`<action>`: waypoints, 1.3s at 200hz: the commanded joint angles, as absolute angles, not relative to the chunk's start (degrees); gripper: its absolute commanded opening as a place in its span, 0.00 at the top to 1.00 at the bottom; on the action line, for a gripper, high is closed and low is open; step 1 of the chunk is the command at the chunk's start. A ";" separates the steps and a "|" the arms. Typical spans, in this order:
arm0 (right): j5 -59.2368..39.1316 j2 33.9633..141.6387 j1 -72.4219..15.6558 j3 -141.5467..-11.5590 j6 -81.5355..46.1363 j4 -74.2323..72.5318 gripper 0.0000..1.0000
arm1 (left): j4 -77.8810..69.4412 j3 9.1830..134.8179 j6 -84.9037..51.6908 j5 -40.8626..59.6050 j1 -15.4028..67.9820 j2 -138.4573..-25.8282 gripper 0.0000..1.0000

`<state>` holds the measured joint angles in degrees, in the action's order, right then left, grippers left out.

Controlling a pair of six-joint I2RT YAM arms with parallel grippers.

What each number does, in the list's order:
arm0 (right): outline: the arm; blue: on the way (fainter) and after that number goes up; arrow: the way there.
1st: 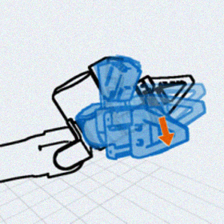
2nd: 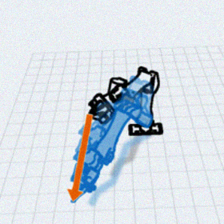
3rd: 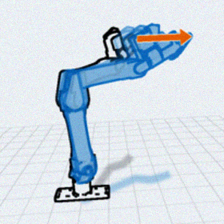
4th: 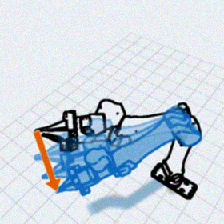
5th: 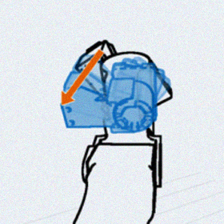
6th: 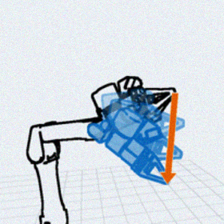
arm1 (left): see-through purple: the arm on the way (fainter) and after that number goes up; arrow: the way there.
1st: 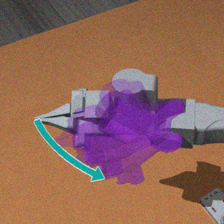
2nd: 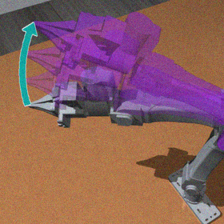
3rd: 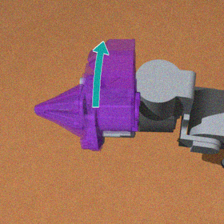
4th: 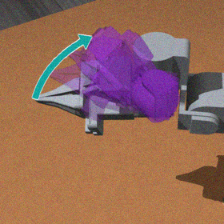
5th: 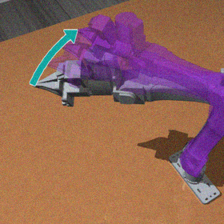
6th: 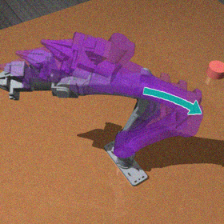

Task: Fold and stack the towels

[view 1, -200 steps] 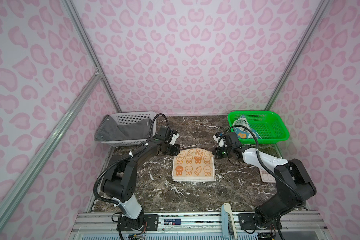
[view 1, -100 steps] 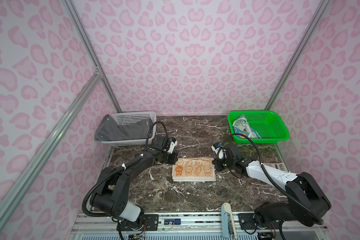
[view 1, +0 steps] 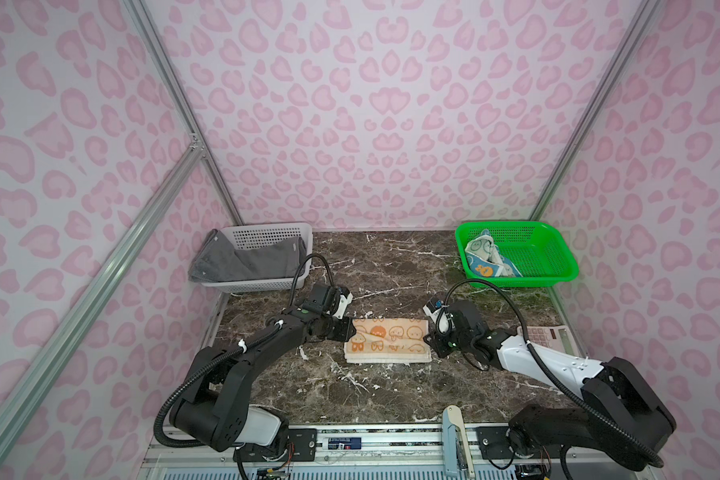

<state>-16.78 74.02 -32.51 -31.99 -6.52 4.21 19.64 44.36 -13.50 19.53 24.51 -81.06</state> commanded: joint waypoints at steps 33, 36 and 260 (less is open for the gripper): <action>-16.17 66.79 -32.96 -29.97 -7.79 5.34 0.59 | 20.36 42.14 -17.07 17.33 24.98 -74.46 0.62; -16.29 66.58 -32.94 -30.04 -7.82 5.29 0.60 | 20.41 42.23 -17.17 17.24 24.96 -74.30 0.60; -14.05 79.07 -38.57 -40.19 -16.63 17.99 0.60 | 24.16 43.99 -26.37 17.23 28.35 -80.14 0.65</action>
